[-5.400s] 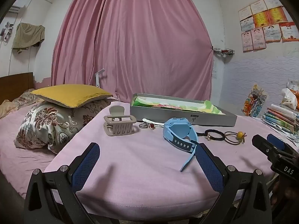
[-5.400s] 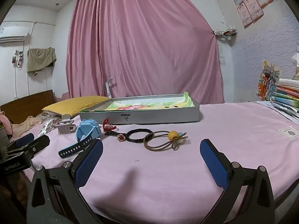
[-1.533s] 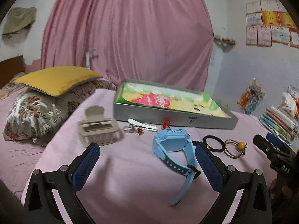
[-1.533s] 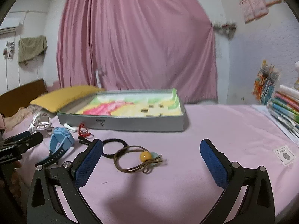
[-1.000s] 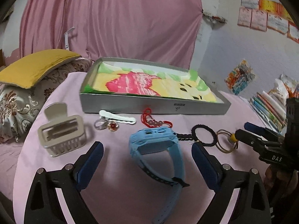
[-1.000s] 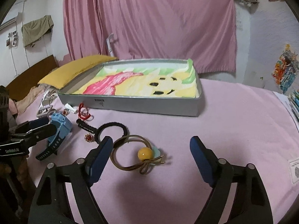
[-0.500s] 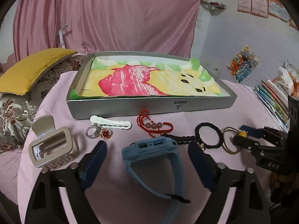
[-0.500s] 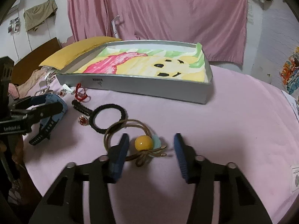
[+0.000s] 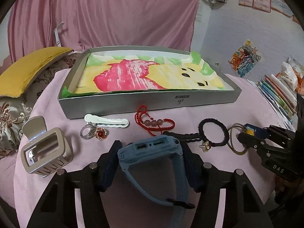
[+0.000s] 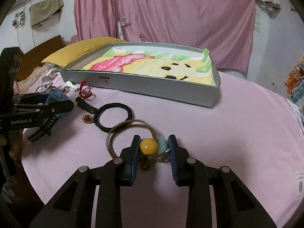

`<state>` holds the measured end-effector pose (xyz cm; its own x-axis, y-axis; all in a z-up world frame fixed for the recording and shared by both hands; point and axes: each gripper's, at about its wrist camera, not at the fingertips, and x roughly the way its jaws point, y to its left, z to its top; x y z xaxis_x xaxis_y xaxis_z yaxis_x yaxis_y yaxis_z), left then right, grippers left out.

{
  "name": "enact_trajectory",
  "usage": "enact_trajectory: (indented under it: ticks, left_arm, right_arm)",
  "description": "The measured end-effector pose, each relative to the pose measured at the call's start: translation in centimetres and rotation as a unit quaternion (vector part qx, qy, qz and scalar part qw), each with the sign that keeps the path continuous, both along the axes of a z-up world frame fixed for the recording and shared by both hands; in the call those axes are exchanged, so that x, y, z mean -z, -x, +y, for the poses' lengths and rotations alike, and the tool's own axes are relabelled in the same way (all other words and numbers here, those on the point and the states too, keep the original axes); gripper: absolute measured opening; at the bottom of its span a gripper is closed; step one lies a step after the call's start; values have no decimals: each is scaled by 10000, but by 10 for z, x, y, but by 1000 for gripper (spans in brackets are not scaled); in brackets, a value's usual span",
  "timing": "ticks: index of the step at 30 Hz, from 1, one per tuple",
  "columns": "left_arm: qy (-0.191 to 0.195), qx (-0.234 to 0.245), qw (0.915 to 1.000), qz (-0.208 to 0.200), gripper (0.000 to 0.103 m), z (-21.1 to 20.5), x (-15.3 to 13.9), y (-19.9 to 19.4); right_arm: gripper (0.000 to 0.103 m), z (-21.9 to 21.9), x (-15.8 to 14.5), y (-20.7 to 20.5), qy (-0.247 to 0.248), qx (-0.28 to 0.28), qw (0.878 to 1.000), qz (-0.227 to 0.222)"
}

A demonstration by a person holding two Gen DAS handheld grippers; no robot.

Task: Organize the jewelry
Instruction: 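Grasp the blue smartwatch with the left gripper while the right grasps the yellow-bead elastic, then lift the watch with the left gripper while the right carries the elastic over the tray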

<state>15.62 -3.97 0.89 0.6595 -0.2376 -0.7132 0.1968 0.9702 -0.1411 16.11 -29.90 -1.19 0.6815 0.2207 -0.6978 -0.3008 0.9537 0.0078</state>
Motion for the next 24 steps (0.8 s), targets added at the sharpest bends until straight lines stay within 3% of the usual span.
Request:
enact_trajectory:
  ticks: [7, 10, 17, 24]
  left_arm:
    - [22, 150, 9997, -171, 58, -3, -3, 9]
    - [20, 196, 9980, -604, 58, -6, -11, 23]
    - [203, 154, 9896, -1416, 58, -5, -39, 40]
    - [299, -257, 9697, -2410, 58, 5, -82, 34]
  right_arm:
    - [25, -2, -4, 6, -135, -69, 9997, -170]
    - [25, -4, -8, 14, -424, -46, 9983, -386]
    - [25, 11, -46, 31, -521, -129, 9883, -1426]
    - [25, 21, -99, 27, -721, -170, 9624, -2615]
